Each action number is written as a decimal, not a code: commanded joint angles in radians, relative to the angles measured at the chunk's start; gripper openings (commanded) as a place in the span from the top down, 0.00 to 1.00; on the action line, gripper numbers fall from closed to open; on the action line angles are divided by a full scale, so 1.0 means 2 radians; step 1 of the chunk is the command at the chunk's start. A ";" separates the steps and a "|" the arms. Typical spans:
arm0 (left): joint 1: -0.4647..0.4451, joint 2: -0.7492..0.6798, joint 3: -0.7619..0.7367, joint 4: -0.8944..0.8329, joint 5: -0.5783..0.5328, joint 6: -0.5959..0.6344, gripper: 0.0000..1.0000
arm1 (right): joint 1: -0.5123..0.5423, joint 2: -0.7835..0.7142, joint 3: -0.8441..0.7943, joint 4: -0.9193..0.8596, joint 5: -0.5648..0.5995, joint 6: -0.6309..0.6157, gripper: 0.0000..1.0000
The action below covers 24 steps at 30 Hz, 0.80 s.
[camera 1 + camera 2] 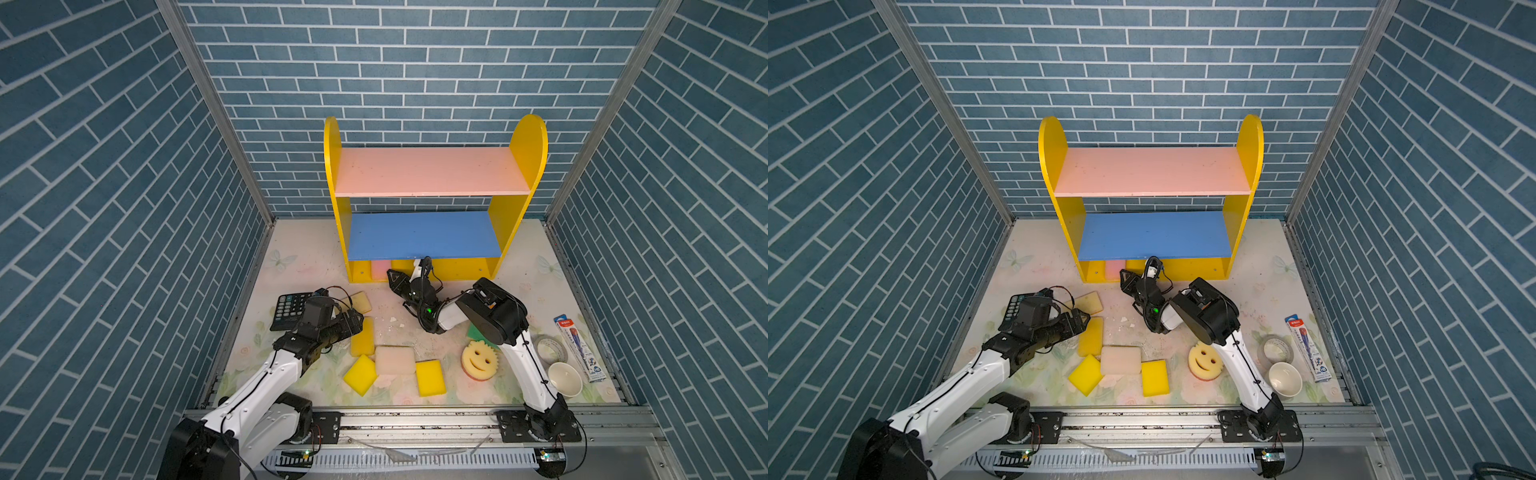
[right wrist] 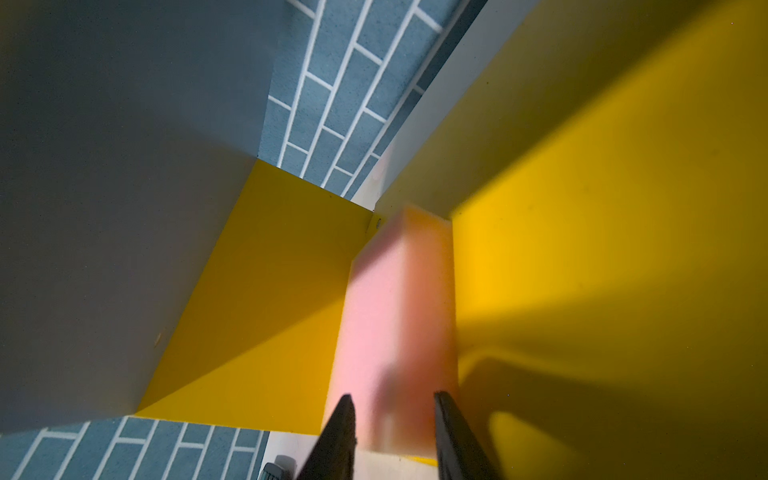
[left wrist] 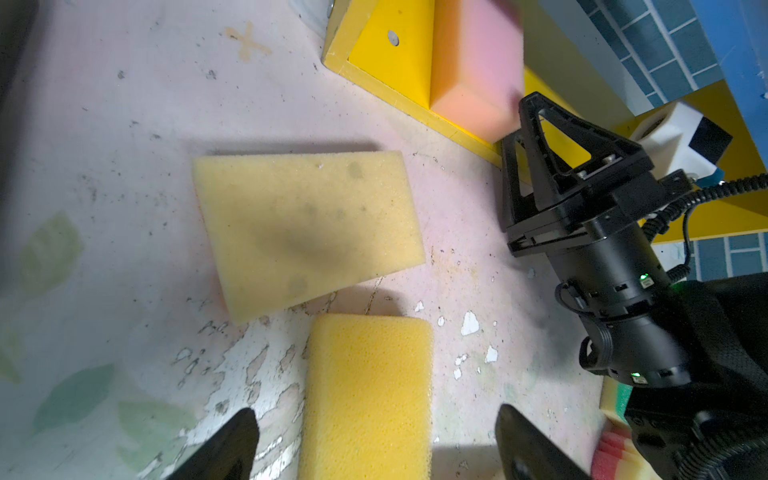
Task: Place and organize the cleaning sponges onto the shelf
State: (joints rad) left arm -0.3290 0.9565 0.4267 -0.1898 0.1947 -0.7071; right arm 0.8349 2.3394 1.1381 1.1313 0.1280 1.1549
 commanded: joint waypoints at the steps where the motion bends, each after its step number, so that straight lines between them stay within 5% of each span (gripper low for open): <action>1: 0.003 -0.002 -0.005 -0.008 -0.010 -0.001 0.10 | 0.008 0.025 -0.002 -0.069 -0.014 0.020 0.64; 24: 0.003 -0.008 -0.009 -0.011 -0.012 0.001 0.10 | 0.003 0.017 -0.017 -0.076 0.001 0.023 0.58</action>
State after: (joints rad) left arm -0.3290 0.9524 0.4236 -0.1902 0.1806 -0.7082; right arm 0.8429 2.3398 1.1641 1.0832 0.1226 1.1744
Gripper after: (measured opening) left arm 0.904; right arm 0.415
